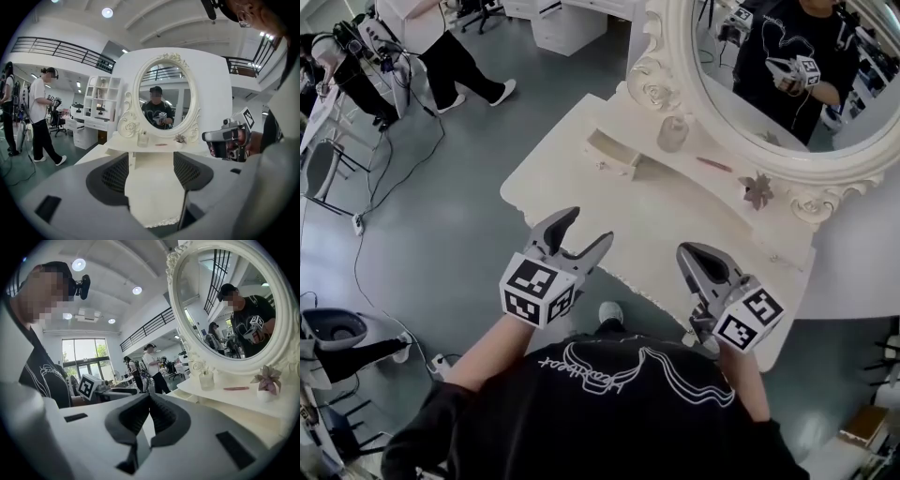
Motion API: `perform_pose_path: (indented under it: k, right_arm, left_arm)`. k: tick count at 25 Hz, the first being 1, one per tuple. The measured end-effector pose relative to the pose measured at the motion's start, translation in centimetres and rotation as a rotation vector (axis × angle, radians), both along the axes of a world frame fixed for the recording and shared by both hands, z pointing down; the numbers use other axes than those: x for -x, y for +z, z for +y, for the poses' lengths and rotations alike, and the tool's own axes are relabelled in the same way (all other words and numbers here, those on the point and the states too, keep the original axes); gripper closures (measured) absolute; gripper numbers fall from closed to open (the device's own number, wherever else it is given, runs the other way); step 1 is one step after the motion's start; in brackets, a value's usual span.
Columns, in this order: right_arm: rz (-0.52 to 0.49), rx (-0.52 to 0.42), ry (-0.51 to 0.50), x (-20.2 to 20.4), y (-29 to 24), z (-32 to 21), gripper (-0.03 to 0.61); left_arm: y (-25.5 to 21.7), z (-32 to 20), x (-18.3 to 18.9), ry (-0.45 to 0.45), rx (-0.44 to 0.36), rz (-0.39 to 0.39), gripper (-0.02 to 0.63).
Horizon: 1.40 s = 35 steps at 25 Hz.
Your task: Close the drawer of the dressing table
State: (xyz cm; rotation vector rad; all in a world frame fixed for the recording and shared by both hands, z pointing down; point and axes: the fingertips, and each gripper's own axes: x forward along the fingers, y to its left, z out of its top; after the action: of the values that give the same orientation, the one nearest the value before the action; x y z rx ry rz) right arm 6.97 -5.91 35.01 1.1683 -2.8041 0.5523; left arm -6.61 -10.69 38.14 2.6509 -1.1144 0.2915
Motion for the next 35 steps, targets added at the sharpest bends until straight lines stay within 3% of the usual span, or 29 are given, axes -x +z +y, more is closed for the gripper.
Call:
perform_pose_path:
  k: [16, 23, 35]
  right_arm:
    - [0.023, 0.039, -0.090, -3.3, 3.5, -7.6, 0.575]
    - [0.026, 0.062, -0.076, -3.7, 4.5, -8.7, 0.574]
    - [0.008, 0.110, -0.033, -3.4, 6.1, -11.4, 0.575]
  left_arm:
    - [6.6, -10.1, -2.0, -0.114, 0.049, -0.107, 0.327]
    - [9.6, -12.8, -1.6, -0.120, 0.092, -0.111, 0.327]
    - [15.0, -17.2, -0.6, -0.097, 0.165, -0.197, 0.328]
